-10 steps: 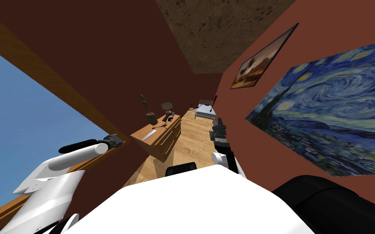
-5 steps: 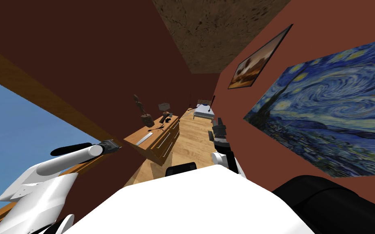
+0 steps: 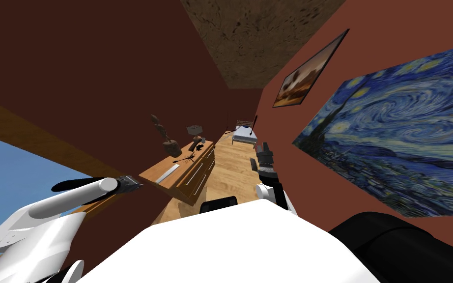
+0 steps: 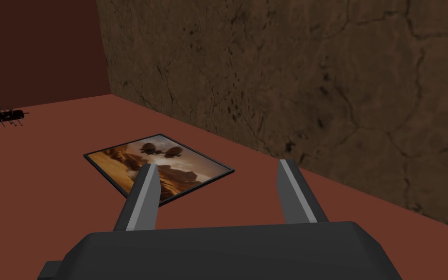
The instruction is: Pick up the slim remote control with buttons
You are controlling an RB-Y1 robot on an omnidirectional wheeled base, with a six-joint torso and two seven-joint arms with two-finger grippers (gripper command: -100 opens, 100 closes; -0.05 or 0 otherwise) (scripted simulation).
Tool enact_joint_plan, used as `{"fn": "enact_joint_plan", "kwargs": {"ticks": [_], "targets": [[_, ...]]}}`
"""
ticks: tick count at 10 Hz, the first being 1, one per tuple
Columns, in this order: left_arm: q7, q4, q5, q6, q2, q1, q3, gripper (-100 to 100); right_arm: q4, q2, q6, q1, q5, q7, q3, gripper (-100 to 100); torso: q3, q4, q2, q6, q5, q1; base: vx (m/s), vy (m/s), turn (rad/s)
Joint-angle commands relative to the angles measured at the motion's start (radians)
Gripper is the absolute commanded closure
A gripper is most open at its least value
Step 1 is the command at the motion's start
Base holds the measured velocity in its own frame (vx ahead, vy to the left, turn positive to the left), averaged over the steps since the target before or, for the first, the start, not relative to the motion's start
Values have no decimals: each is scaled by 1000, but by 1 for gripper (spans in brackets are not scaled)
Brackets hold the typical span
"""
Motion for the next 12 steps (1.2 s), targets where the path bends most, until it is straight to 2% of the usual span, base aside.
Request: {"fn": "enact_joint_plan", "kwargs": {"ticks": [1, 4, 5, 6, 7, 9, 12], "targets": [[8, 44, 3, 50, 12, -3, 17, -100, 0, 0, 0, 0, 0, 0, 0, 0, 0, 0, 0, 0, 0, 0, 116, -25, -123], [29, 106, 1, 139, 27, -5, 45, -100, 0, 0, 0, 0, 0, 0, 0, 0, -2, -1, -3, 0, 0, 1, 139, -10, -113], [29, 106, 1, 146, 27, -5, 45, -100, 0, 0, 0, 0, 0, 0, 0, 0, -1, -1, -2, 0, 0, 0, 89, 1, -54], [40, 136, -1, 184, 34, -5, 58, -100, 0, 0, 0, 0, 0, 0, 0, 0, -1, 0, -1, 0, 0, 1, 103, 6, -97], [40, 136, -1, 188, 34, -5, 58, -100, 0, 0, 0, 0, 0, 0, 0, 0, -1, 0, -1, 0, 0, 1, 83, 5, -60], [60, 193, -3, 257, 46, -6, 83, -100, 0, 0, 0, 0, 0, 0, 0, 0, 0, 0, 0, 0, 0, 2, 111, 5, -134], [69, 220, -5, 303, 51, -6, 94, -100, 0, 0, 0, 0, 0, 0, 0, 0, -1, 0, -2, 0, 0, 2, 108, 14, -69]]}}
